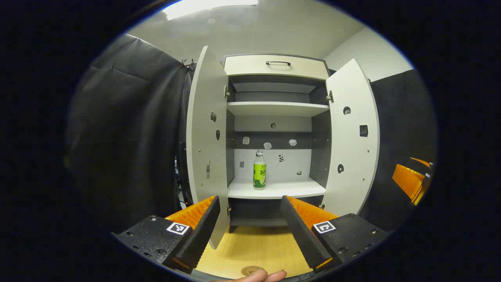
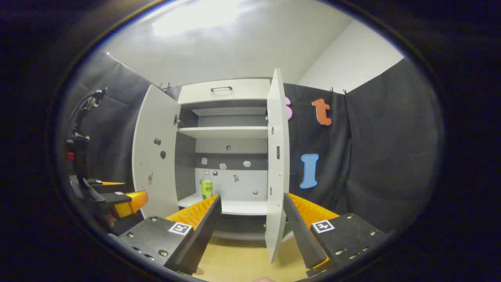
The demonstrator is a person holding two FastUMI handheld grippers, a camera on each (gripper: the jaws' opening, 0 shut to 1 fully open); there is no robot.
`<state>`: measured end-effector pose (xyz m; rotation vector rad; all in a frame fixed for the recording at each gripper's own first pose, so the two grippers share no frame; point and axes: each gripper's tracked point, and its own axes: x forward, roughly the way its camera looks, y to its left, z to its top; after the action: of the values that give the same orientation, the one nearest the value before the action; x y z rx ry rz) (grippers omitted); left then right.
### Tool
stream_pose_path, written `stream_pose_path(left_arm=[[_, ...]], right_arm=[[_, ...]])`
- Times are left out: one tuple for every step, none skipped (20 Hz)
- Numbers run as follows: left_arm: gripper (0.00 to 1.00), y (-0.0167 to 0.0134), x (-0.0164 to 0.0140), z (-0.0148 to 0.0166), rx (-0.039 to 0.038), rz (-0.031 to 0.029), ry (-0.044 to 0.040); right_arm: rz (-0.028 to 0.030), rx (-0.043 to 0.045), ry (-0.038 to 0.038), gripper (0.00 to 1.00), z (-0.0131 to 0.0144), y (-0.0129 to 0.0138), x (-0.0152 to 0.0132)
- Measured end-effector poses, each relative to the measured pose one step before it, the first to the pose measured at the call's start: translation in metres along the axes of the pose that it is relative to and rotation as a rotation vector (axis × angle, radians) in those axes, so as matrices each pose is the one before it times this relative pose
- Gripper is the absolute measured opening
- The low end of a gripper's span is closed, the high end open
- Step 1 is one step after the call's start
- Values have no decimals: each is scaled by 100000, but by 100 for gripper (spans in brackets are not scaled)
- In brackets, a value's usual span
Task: Grasp the bottle in the cabinet with the left hand and place it on the coaster, then close the right door with the right hand and the left door with the left hand.
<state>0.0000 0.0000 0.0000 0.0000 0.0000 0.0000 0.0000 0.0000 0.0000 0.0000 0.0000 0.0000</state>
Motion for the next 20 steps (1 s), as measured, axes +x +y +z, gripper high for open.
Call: stream_pose_path(left_arm=[[99,96,-204,46,-713,-264,891],[99,22,-109,205,-989,-567,245],[99,130,42,221,-898,-259,92],[100,292,142,268,-614,-214,-243],[100,175,292,265,-83,-167,254],[99,170,174,141,462,-290,553],[100,172,343,481,-202,-392,-655],[99,120,425,570,-257,-450,-617],[99,180,481,487,-331,-324,-949],[99,-32,513,389,-319,-737,-616],[99,-14,550,509,-191,-1221,-645],[99,9,555,268,28,-775,-322],[99,109,558,253,318,-725,-382],[99,45,711,221,243,-628,-424],[100,-53,688,100,319,-916,-307],[99,-13,732,-114,320,-597,78],[99,80,713,-99,215,-490,-187],[99,-29,814,-183,160,-532,-168],[100,61,816,-293,332,-303,328],[99,27,914,-416,304,-426,477]], right_arm=[[316,197,728,96,-227,182,147],[722,402,189,96,109,187,146],[395,17,-264,96,100,171,305],[-92,-228,-729,94,285,-6,357],[-176,59,-674,96,177,-66,191],[9,702,-608,96,293,238,281],[154,1217,-317,94,213,154,415],[114,1299,-225,94,349,189,353],[-359,770,-158,94,295,-31,434],[-1211,-224,-150,96,277,-152,531],[-1406,-1356,-286,95,225,-296,508],[-412,-1071,-290,96,90,-62,331],[-235,-1038,-420,95,25,169,514],[-468,-509,-182,95,-27,84,506],[-375,-190,344,96,-337,86,451],[-317,68,559,96,-220,177,569],[-159,34,167,96,-141,163,461],[-65,-108,19,93,-98,257,556],[20,-82,-152,95,-193,214,482],[-55,44,40,96,-77,157,525]])
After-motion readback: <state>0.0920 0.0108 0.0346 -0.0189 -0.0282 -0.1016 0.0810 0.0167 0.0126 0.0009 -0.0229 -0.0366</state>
